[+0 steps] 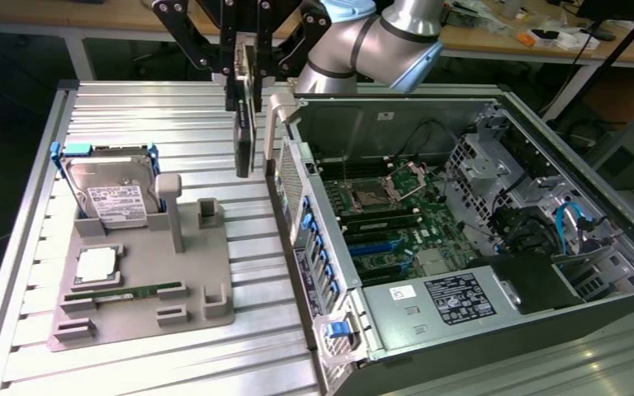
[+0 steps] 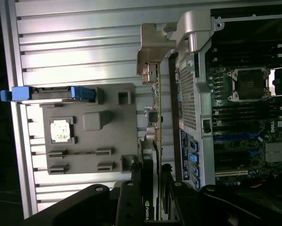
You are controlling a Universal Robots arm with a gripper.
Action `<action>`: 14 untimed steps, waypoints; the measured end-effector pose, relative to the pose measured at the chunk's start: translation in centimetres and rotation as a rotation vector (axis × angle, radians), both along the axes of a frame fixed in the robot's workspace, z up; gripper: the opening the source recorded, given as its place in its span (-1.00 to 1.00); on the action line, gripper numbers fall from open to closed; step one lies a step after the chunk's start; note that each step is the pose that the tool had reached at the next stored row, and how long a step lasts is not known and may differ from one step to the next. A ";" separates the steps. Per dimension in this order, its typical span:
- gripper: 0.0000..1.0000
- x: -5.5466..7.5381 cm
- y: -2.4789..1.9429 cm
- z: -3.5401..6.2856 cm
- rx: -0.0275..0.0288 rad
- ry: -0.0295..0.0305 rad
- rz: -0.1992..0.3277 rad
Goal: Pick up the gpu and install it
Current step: 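Pick up the gpu and move the gpu toward the slot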
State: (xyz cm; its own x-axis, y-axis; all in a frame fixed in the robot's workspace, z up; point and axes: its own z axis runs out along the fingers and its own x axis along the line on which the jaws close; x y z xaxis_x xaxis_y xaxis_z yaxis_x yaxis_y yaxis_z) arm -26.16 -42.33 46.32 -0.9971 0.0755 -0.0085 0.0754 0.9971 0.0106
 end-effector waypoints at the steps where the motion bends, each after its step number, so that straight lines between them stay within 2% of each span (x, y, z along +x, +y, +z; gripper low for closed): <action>1: -0.46 0.0 0.00 0.00 0.0000 0.0000 0.000; 14: -0.46 1.4 0.00 0.00 0.0000 0.0001 0.000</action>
